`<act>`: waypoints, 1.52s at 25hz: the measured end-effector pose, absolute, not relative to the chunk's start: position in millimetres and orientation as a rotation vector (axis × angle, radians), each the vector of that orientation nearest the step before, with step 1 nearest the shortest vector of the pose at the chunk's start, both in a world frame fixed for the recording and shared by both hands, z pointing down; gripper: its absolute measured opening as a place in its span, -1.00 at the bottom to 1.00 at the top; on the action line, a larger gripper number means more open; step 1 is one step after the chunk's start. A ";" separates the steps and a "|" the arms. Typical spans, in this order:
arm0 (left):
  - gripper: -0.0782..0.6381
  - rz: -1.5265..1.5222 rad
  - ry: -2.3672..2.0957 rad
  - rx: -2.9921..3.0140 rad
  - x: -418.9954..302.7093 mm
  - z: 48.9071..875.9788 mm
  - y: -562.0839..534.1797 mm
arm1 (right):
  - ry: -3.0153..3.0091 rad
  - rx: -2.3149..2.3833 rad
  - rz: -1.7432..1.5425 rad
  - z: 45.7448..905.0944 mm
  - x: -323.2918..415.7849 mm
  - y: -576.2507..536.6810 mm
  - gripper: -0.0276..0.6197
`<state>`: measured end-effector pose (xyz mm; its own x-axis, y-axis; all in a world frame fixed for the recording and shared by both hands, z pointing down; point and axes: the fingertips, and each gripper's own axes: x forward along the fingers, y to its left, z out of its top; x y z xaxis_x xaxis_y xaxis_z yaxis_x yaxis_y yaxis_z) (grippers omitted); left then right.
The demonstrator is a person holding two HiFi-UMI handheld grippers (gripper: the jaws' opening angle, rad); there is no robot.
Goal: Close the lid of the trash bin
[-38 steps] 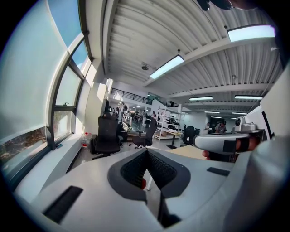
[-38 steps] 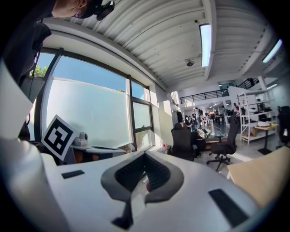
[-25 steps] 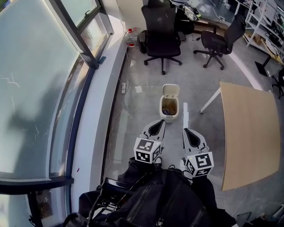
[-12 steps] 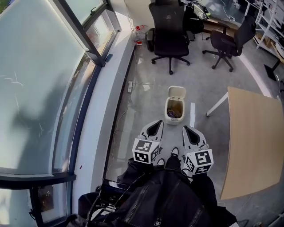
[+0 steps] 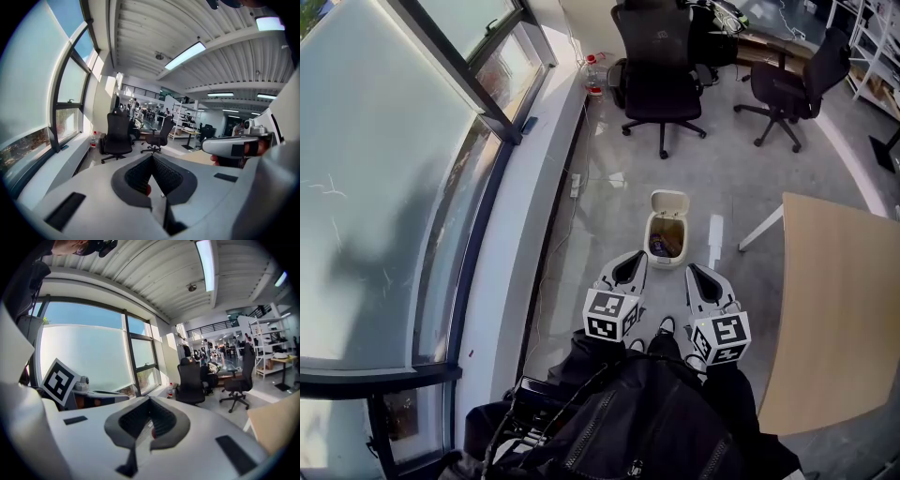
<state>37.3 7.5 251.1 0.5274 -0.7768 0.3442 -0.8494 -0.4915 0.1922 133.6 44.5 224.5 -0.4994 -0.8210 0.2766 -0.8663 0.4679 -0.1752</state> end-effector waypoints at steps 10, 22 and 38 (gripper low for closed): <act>-0.78 0.369 -1.396 2.309 50.1 302.0 -9.5 | -2.548 1.356 0.556 271.8 150.7 8.7 -0.90; -0.78 0.416 -1.321 2.186 34.8 378.3 -31.2 | -2.442 1.183 0.647 347.7 109.2 -20.2 -0.90; -0.78 0.622 -1.217 1.953 -3.7 529.4 -37.2 | -2.160 1.056 0.780 515.0 104.5 -46.3 -0.90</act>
